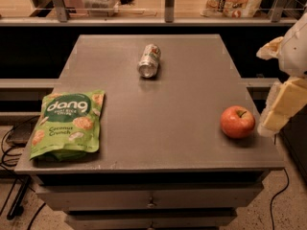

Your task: Move apple near green rice chip bag

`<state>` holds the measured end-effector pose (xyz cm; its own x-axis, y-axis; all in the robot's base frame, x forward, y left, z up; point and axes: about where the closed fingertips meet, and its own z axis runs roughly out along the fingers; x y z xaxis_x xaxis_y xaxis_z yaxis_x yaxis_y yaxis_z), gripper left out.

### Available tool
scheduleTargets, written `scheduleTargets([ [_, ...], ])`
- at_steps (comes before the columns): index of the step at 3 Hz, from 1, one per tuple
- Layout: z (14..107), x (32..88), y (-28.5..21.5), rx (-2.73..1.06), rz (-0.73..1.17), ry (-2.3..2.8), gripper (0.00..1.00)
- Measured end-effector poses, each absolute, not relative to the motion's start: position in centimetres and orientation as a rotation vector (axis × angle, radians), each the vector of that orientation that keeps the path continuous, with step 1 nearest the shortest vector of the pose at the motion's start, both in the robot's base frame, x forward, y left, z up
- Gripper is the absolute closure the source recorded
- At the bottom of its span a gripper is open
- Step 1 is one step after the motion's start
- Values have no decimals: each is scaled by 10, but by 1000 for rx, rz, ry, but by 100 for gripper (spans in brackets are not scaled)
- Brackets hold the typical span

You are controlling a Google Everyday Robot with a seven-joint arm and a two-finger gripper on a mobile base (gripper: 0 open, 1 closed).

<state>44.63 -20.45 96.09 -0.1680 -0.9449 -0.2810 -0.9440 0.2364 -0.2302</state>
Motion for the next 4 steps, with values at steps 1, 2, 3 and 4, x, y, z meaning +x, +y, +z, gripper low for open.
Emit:
scheduleTargets([
  [1, 928, 455, -192, -1739, 99, 2127, 0],
  [2, 888, 469, -186, -1731, 88, 2148, 2],
  [3, 868, 477, -188, -1730, 64, 2179, 24],
  [4, 855, 481, -192, -1738, 49, 2218, 47],
])
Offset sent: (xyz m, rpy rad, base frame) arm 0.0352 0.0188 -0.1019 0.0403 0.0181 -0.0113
